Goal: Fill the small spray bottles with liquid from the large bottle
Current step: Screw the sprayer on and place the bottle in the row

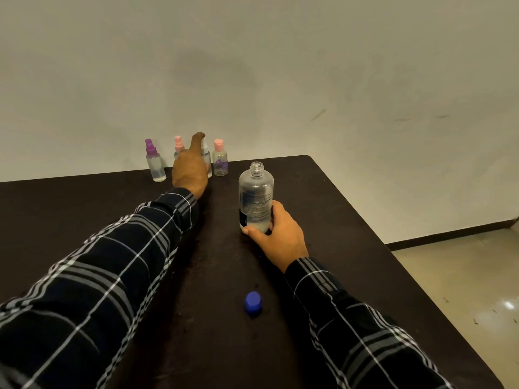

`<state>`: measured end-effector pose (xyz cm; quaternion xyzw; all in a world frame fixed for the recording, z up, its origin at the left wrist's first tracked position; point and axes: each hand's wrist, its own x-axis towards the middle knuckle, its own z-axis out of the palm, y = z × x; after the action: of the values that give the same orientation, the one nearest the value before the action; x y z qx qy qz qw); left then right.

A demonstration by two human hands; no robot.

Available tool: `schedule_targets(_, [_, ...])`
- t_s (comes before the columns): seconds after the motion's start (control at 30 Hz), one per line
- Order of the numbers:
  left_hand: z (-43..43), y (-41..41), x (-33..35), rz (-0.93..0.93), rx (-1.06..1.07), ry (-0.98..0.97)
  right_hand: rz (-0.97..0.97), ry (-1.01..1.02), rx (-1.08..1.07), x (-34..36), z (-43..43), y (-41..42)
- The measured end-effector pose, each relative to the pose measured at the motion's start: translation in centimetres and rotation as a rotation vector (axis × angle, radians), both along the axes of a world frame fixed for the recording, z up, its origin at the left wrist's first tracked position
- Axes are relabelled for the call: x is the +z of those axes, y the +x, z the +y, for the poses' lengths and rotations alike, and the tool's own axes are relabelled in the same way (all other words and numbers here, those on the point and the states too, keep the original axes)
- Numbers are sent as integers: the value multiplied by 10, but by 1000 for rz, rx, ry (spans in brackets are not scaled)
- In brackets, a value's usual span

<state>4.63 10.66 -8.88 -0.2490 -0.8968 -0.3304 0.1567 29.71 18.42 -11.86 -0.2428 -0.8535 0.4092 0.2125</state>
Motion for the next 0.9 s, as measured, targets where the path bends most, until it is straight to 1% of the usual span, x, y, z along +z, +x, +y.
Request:
schedule_targets(0.23, [3,1,4,19,41,-56,4,-2,5,-1,-1,-1])
schedule_targets(0.43, [2,-1,4,57,35,-69,-5,4,6,-1,0,-1])
schedule_targets(0.5, [-1,1,3,73,41,-44,-8,6,5,-1,0,-1])
schedule_targets(0.6, [-4,7,2,164,17,26,-5,-2,-1,0,-1,-1])
schedule_targets(0.7, [3,12,7,248,-65,4,-4,-2,-3,1,-2,1])
schedule_targets(0.77, [11,14,10,221,-108,-12,-2,1,0,1,-2,1])
schedule_targets(0.9, [21,7,13,80,-165,-27,5,3,2,2,-3,2])
